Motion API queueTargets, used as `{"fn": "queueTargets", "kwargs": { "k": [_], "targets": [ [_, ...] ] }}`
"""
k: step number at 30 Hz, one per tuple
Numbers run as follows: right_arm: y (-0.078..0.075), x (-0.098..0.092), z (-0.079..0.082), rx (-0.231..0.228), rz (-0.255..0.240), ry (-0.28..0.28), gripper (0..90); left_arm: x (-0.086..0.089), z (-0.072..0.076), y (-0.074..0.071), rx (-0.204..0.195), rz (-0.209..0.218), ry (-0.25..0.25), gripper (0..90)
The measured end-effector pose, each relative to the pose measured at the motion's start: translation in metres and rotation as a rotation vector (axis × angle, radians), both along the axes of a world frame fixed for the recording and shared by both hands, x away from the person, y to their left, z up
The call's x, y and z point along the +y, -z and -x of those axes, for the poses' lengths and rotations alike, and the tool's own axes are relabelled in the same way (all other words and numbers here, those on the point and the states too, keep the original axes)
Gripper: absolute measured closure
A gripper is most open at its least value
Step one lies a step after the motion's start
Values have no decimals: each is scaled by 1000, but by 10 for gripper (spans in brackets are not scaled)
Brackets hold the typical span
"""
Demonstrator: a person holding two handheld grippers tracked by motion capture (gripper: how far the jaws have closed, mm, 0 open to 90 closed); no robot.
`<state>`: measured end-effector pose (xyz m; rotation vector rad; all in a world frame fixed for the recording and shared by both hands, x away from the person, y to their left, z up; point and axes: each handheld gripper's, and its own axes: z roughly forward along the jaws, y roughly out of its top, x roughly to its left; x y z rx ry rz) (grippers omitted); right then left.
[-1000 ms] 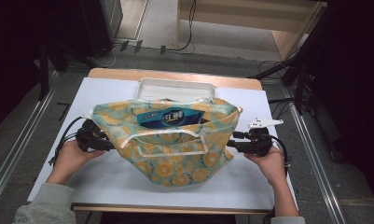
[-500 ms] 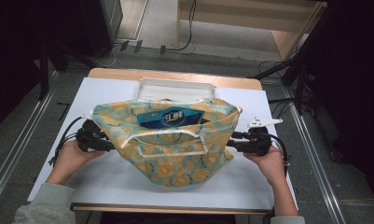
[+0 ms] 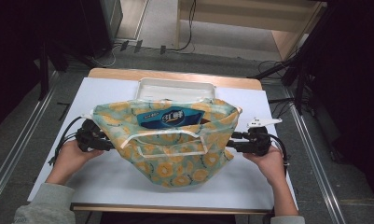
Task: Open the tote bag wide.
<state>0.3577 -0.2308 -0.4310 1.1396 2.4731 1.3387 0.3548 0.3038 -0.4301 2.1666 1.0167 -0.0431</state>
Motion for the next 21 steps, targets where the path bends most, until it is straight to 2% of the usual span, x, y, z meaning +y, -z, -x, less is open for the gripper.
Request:
{"fn": "queueTargets", "kwargs": {
  "k": [8,13,17,20,21],
  "targets": [
    [-1,0,0,-6,-8,7,451,1,0,0,9,6,0,427],
    [-2,2,0,-6,-15,-3,452,1,-2,-4,9,41,13,425],
    [-2,2,-2,-4,-13,-13,449,0,-2,-5,8,32,21,439],
    [-4,3,-3,2,-11,-15,451,2,-5,-6,31,58,8,468],
    [-5,3,-3,2,-8,-19,452,2,-7,-8,40,55,8,477]
  ]
}}
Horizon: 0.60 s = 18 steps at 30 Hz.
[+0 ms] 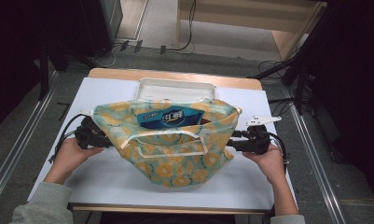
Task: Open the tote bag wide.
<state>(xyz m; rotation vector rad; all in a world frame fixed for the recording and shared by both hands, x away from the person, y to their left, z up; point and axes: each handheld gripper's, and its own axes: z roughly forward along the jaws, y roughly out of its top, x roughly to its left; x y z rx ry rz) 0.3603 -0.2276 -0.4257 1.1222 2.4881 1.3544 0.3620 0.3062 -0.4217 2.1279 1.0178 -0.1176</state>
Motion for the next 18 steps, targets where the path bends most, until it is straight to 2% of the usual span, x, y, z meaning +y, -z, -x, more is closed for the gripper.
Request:
{"fn": "queueTargets", "kwargs": {
  "k": [3,6,8,9,12,14,18],
  "targets": [
    [-6,-1,-3,9,-3,-14,456,-1,-3,-8,-17,-13,18,494],
    [-17,-4,-7,16,10,-36,475,-2,-6,-17,-24,-52,42,506],
    [-21,-6,-8,17,8,-41,478,-1,-7,-22,-20,-40,52,518],
    [-32,-10,-10,11,5,-49,481,1,-10,-27,-25,-36,57,522],
    [-47,-13,-13,1,-9,-63,489,2,-13,-38,-29,-33,58,537],
    [-58,-13,-14,-13,-9,-75,492,3,-15,-43,-23,-7,64,549],
    [-75,-13,-17,-21,-18,-98,498,5,-19,-53,-23,-11,77,574]
  ]
}}
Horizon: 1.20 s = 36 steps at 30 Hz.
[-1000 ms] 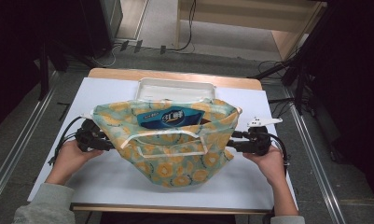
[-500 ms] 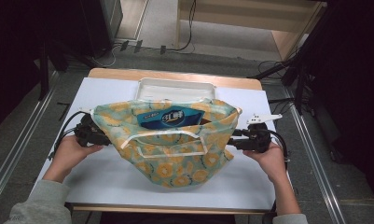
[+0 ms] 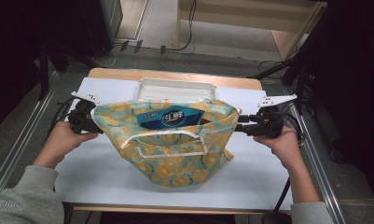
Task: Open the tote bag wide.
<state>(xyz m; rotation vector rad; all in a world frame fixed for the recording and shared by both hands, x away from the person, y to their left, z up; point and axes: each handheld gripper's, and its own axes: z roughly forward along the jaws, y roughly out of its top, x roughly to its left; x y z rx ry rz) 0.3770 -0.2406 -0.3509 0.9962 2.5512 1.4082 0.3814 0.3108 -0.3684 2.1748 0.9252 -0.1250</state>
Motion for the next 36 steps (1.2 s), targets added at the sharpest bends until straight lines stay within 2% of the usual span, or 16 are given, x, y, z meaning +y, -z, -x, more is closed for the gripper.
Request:
{"fn": "queueTargets", "kwargs": {
  "k": [2,5,8,10,15,18,19,20,22,23,26,30,33,36],
  "targets": [
    [-12,1,-3,5,3,-23,502,3,-2,-7,14,13,5,591],
    [-22,4,-5,3,19,-35,505,5,-5,-19,1,25,0,600],
    [-33,8,-7,0,19,-60,519,4,-8,-31,-12,17,14,599],
    [-41,10,-10,-3,16,-81,525,4,-11,-40,-17,29,24,596],
    [-61,8,-22,-16,8,-118,557,6,-15,-61,-44,20,24,569],
    [-75,7,-28,-17,2,-114,585,7,-16,-72,-61,12,30,552],
    [-79,7,-29,-12,1,-116,592,7,-17,-78,-70,-2,22,548],
    [-79,7,-29,-12,1,-116,592,7,-17,-78,-70,-2,22,541],
    [-94,8,-33,0,-8,-129,625,9,-18,-91,-85,-1,18,535],
    [-98,9,-33,-1,-10,-133,626,9,-18,-96,-89,11,26,535],
    [-112,14,-32,-18,-7,-146,622,7,-17,-107,-102,5,39,540],
    [-126,22,-28,-32,-7,-166,614,3,-14,-121,-110,21,57,536],
    [-134,31,-22,-43,-1,-191,607,-2,-8,-132,-126,19,74,529],
    [-139,40,-15,-47,3,-213,582,-7,-1,-140,-134,45,102,507]
  ]
}}
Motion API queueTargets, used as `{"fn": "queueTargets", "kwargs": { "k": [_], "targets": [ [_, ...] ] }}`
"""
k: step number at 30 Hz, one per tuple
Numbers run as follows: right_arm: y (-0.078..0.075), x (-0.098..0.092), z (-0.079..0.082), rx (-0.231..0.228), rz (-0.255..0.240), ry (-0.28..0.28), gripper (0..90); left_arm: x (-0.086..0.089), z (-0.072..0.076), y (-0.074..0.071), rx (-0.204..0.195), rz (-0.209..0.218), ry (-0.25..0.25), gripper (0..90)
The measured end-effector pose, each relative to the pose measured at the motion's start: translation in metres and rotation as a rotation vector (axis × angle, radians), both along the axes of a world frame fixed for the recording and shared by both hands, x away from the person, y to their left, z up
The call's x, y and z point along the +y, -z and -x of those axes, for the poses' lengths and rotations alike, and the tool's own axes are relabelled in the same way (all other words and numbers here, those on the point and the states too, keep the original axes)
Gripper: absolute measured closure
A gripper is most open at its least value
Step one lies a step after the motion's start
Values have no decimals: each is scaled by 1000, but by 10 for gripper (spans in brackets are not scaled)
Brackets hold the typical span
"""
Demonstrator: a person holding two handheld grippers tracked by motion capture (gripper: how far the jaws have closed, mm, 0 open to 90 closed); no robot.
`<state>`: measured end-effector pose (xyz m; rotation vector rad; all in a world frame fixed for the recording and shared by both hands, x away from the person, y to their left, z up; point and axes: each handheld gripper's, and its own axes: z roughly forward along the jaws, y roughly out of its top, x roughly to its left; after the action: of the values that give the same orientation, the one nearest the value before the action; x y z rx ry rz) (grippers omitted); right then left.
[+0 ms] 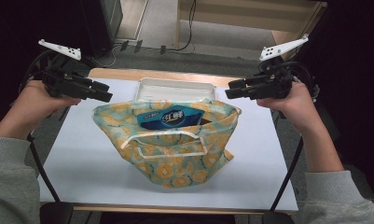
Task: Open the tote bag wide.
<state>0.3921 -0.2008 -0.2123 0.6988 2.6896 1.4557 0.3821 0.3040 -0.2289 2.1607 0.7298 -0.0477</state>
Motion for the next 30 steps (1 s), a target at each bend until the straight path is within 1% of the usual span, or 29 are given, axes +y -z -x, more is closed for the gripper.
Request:
{"fn": "queueTargets", "kwargs": {
  "k": [2,4,6,8,9,10,13,14,15,17,18,19,20,21,22,23,25,26,30],
  "targets": [
    [-1,6,5,-8,12,-16,556,-5,6,-2,-7,-4,14,492],
    [-1,11,10,-15,19,-28,509,-10,10,-2,-16,-29,24,468],
    [0,13,13,-17,23,-32,467,-14,12,0,-17,-40,33,445],
    [3,15,16,-26,27,-37,424,-17,14,3,-15,-32,29,420],
    [5,15,17,-29,31,-38,410,-18,14,6,-11,-35,35,412],
    [8,15,18,-22,28,-40,396,-18,15,8,-8,-40,38,407],
    [15,15,21,-15,41,-49,392,-20,14,17,10,-65,40,408],
    [15,15,21,-15,41,-49,392,-20,14,17,10,-65,40,427],
    [20,14,23,-8,53,-42,416,-21,14,20,23,-68,41,446],
    [23,13,24,0,63,-42,466,-23,14,24,28,-89,38,511],
    [25,11,24,-1,71,-38,497,-24,14,26,39,-93,38,584],
    [27,10,25,-10,81,-30,551,-26,15,27,34,-99,39,648],
    [28,9,26,-35,96,-18,627,-27,16,27,25,-99,43,721],
    [29,7,27,-43,101,-8,674,-29,17,28,32,-92,50,772],
    [29,6,28,-40,103,-7,750,-30,17,28,32,-90,51,811],
    [29,4,29,-56,108,4,800,-32,18,27,37,-84,53,846],
    [29,2,30,-58,113,27,846,-36,17,26,32,-78,56,870],
    [28,0,31,-65,108,35,858,-37,17,25,30,-75,53,878],
    [25,-8,32,-65,97,55,860,-41,15,24,8,-66,34,883]
  ]
}}
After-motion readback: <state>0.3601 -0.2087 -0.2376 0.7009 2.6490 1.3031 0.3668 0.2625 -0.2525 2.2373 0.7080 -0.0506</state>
